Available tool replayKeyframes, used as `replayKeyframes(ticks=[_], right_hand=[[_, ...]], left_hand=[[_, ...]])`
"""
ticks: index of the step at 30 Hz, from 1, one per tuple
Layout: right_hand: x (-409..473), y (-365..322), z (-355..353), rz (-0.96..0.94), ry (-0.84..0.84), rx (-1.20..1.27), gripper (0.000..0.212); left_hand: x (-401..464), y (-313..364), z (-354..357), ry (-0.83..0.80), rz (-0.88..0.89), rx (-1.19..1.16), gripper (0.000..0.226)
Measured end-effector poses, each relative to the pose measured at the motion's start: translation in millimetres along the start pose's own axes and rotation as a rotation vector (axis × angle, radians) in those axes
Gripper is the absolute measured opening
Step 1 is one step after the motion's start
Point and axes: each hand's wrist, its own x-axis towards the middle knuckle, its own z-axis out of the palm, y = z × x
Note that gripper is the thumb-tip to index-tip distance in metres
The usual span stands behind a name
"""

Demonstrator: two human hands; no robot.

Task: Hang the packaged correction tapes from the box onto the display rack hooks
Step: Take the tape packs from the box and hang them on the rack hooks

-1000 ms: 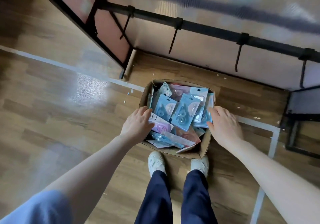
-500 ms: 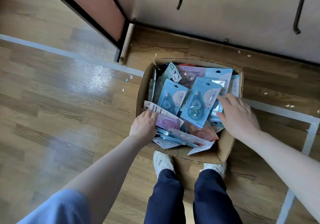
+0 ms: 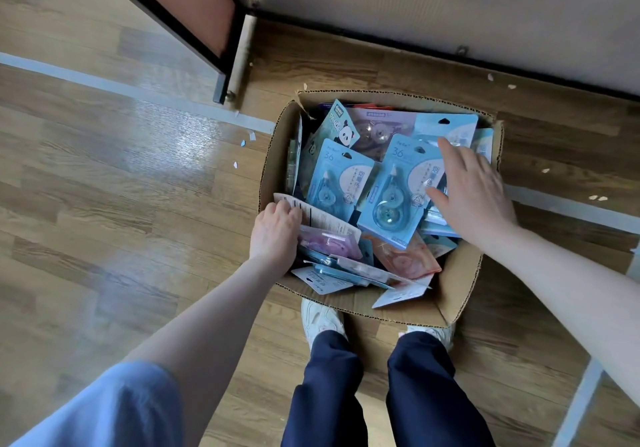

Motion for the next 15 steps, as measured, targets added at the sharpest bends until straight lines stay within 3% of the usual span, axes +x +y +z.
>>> replayKeyframes(ticks=[4, 9, 15], right_hand=[[6, -2, -2, 0.034, 0.004, 0.045, 0.062], [12, -10, -6, 0.075, 0.009, 0.134, 0.050], [16, -14, -14, 0.108, 0.017, 0.230, 0.027]], left_hand=[[3, -5, -1, -0.037, 0.030, 0.030, 0.018], [-1, -5, -14, -0.090, 0.115, -0.232, 0.023], [-5, -7, -29, -0.186, 0.092, -0.345, 0.023]])
